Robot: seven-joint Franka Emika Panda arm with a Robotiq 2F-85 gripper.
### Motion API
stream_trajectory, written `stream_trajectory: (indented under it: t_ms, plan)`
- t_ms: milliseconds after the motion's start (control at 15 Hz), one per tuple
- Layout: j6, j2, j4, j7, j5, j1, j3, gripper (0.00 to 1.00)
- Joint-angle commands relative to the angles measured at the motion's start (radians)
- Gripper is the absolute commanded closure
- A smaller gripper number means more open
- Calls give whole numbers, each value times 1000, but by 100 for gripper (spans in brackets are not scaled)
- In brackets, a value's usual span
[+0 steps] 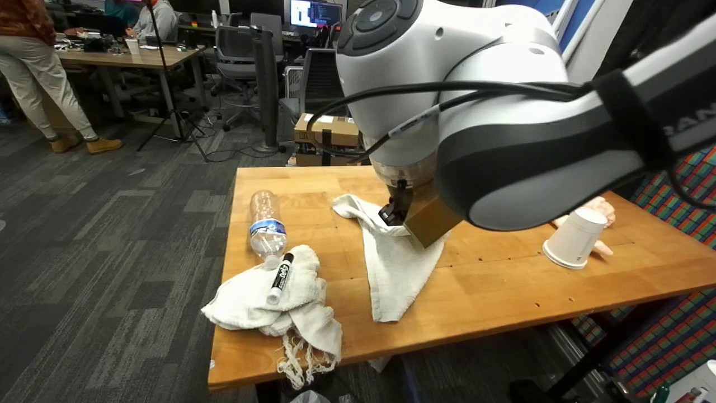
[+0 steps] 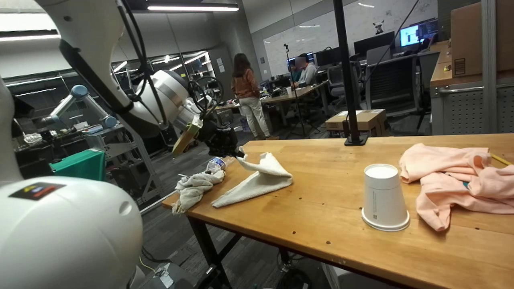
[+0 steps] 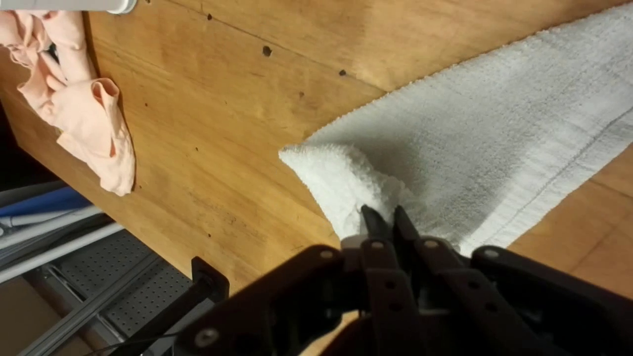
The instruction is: Fold the white towel at the center
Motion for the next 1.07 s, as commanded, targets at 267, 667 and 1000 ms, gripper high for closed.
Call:
stream_trajectory:
  t_ms: [267, 667, 1000]
  plan:
    - [-45, -158, -128, 25, 30, -23, 122, 98]
    - [-40, -143, -119, 30, 50, -17, 153, 98]
    - [-71, -177, -94, -1, 20, -21, 172, 98]
